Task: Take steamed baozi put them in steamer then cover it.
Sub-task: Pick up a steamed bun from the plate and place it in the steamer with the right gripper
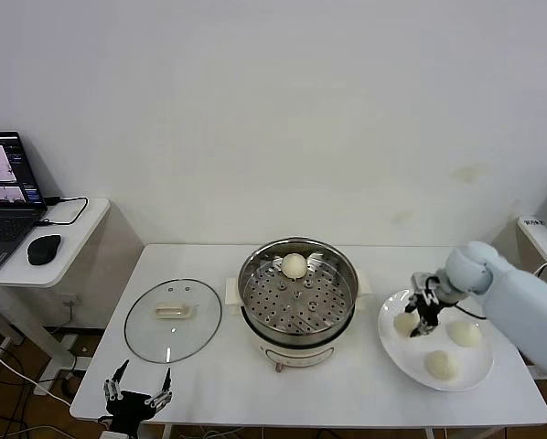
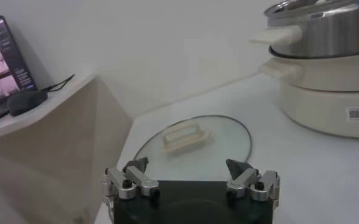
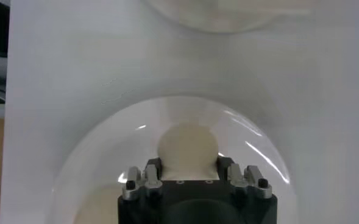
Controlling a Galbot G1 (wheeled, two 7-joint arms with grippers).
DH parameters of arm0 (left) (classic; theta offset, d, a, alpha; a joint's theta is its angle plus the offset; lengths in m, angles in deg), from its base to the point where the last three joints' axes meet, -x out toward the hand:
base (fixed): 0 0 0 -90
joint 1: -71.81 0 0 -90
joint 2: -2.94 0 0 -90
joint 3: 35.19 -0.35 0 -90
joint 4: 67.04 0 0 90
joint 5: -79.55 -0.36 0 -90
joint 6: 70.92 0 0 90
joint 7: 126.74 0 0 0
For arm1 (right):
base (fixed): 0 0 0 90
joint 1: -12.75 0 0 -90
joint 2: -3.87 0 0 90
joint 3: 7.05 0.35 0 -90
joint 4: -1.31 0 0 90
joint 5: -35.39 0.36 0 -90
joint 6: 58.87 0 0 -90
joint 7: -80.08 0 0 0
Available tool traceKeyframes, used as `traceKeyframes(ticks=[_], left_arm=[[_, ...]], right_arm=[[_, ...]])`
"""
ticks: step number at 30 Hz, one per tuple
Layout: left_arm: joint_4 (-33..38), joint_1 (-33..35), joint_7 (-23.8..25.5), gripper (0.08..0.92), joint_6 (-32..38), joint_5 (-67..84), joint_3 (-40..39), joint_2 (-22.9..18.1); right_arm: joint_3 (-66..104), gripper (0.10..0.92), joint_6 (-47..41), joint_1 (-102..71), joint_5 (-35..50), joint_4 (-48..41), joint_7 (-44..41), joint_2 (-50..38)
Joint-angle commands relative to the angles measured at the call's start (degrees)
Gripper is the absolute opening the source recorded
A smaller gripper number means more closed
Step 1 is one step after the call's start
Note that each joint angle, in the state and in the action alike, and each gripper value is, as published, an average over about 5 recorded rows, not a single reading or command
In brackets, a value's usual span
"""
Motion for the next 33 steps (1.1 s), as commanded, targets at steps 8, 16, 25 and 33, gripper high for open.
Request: traceKeyframes(ticks=[8,16,25,33], left_arm=[[-0.02,-0.39,-0.50,0.823,0.33,-0.02,0.31,0.72],[1.68,-0.16,-0.41,0.823,0.37,0.10,0.40,0.68],[2.71,-0.33,-0.49,0.823,0.40,0.28,0.86,0.36],[3.60,-0.43,-0.50,0.823,0.41,0.51,1.53,0.87]], right_arm=[[-20.22,0.551,-2.84,37.57,18.19,2.68,-3.92,4.44],[-26.26,0.551,-6.36,44.21,25.21,0.79,-4.32,15.82],[-30.34,0.554,-9.68,42.10,28.18,-3.27,-3.42,28.21],[-32.32,0.551,-11.08,37.06,27.10,-9.26,-1.75,35.38]])
